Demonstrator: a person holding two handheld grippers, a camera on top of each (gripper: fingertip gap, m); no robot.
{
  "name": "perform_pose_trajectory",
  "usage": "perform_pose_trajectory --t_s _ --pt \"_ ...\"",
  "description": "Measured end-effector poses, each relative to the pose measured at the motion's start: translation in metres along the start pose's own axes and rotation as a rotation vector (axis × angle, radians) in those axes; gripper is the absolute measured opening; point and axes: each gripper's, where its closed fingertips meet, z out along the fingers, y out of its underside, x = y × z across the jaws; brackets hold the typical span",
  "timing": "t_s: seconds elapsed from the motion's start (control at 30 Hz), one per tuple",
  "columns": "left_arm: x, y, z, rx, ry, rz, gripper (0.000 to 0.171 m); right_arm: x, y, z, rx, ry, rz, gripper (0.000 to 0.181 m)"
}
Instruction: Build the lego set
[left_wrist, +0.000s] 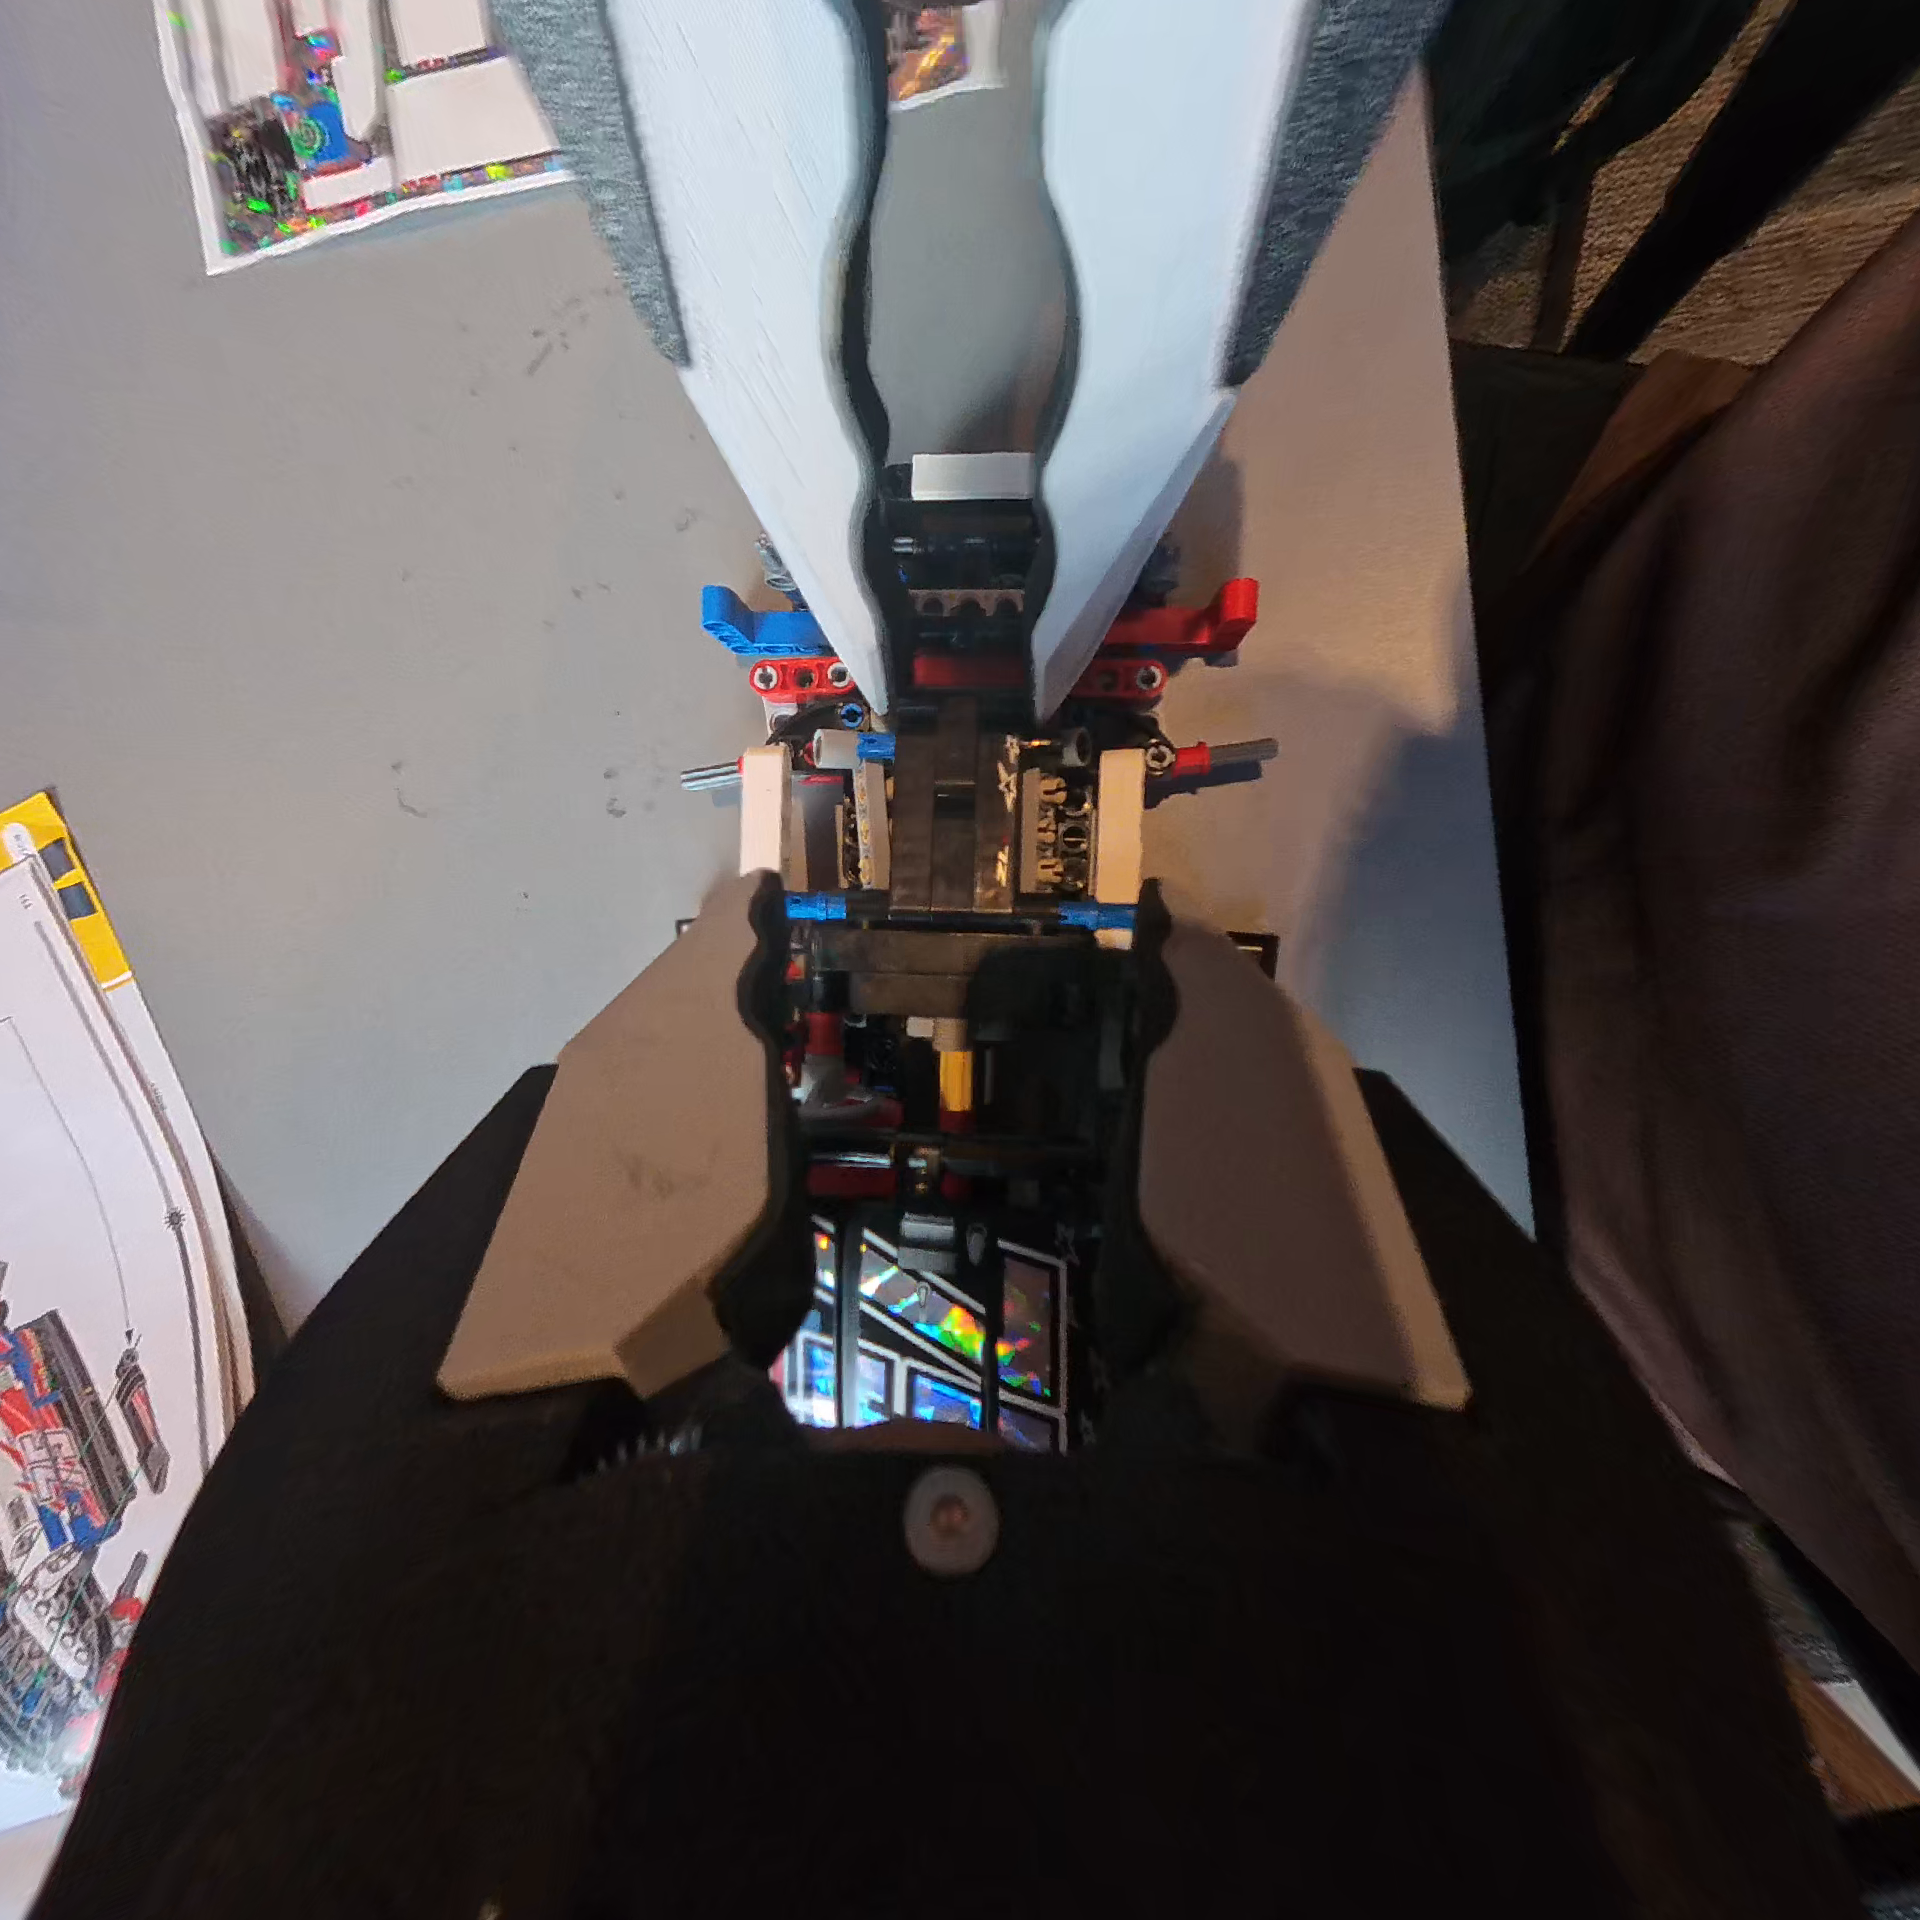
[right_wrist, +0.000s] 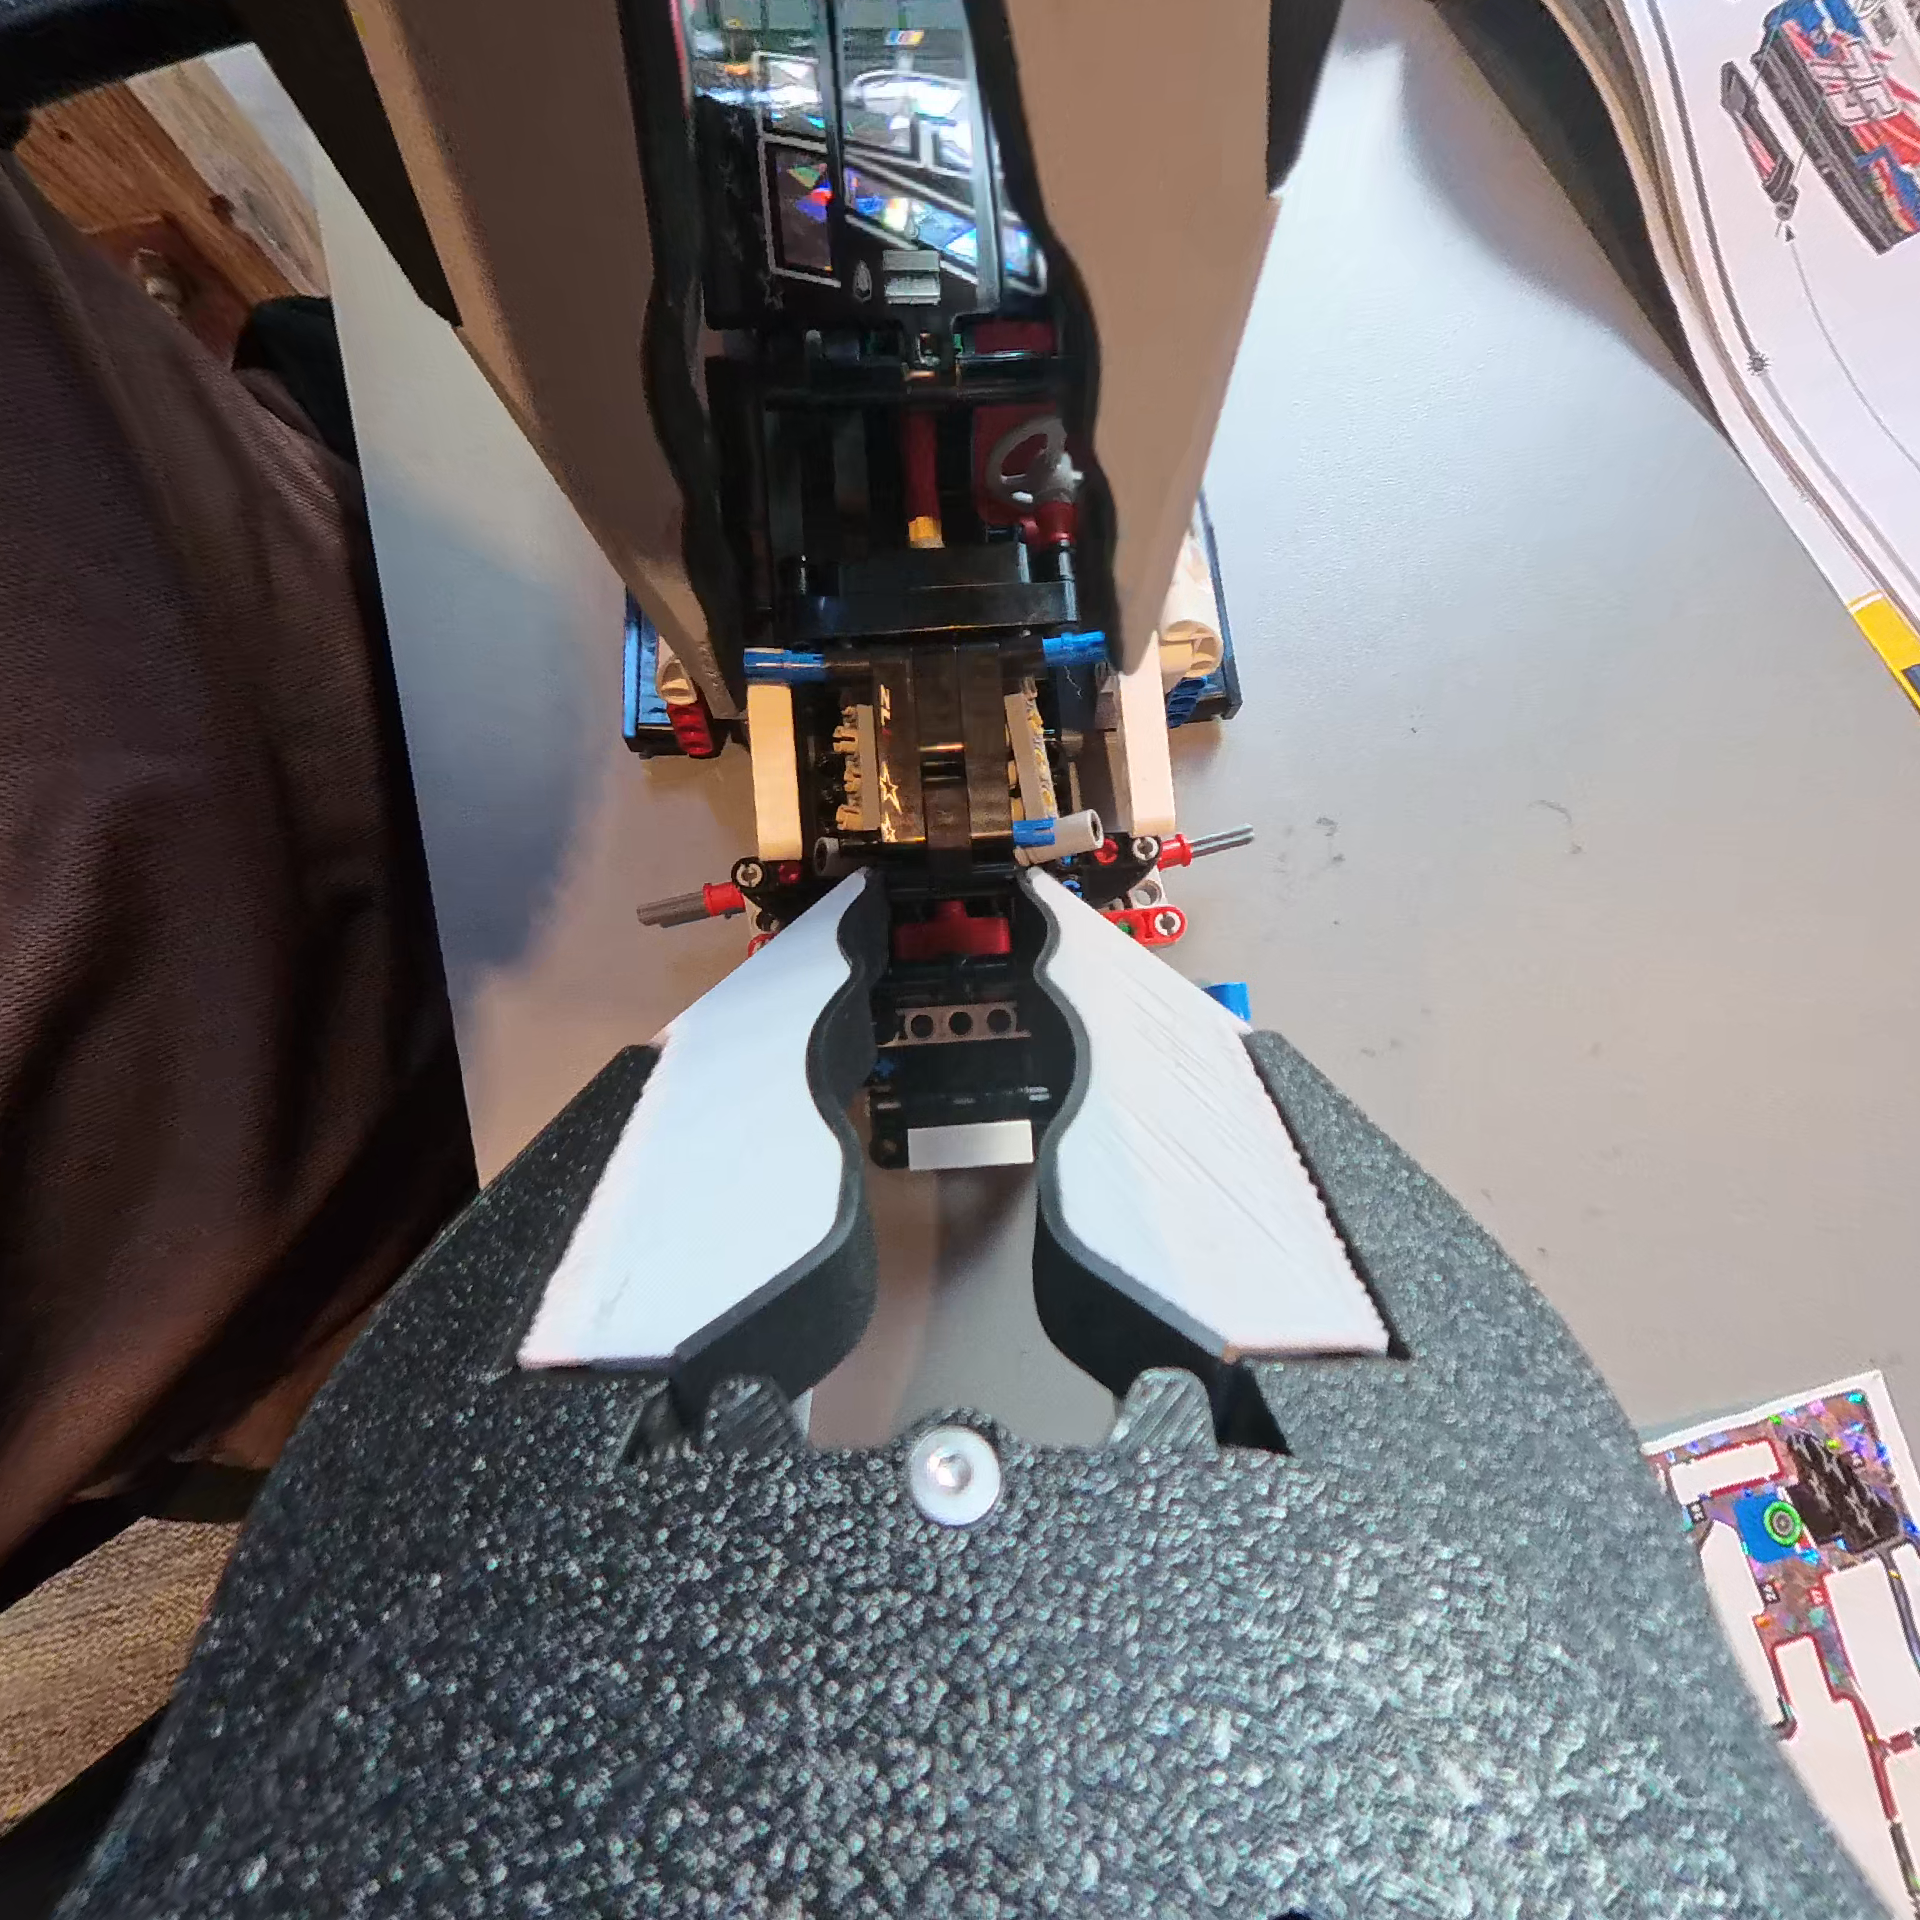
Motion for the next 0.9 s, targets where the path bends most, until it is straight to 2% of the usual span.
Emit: perform_pose_trajectory --t_s 0.03,0.07,0.4,0.9 --pt "0.0007 0.0008 0.0008 -0.007 0.006 -0.017 0.057 -0.0003 -0.0002 0.0002 0.0 -0.001 -0.002 0.024" --pt "-0.0005 0.0009 0.0012 -0.003 0.006 -0.025 0.056 0.0003 0.0 0.0005 -0.002 0.005 -0.006 0.024" --pt "0.0003 0.0013 0.0016 -0.011 0.002 -0.017 0.063 0.0029 -0.0004 0.0007 0.006 0.018 -0.006 0.024" --pt "-0.0037 0.003 0.0008 -0.019 -0.003 -0.023 0.055 0.0026 -0.0016 0.001 0.008 0.024 -0.021 0.024"
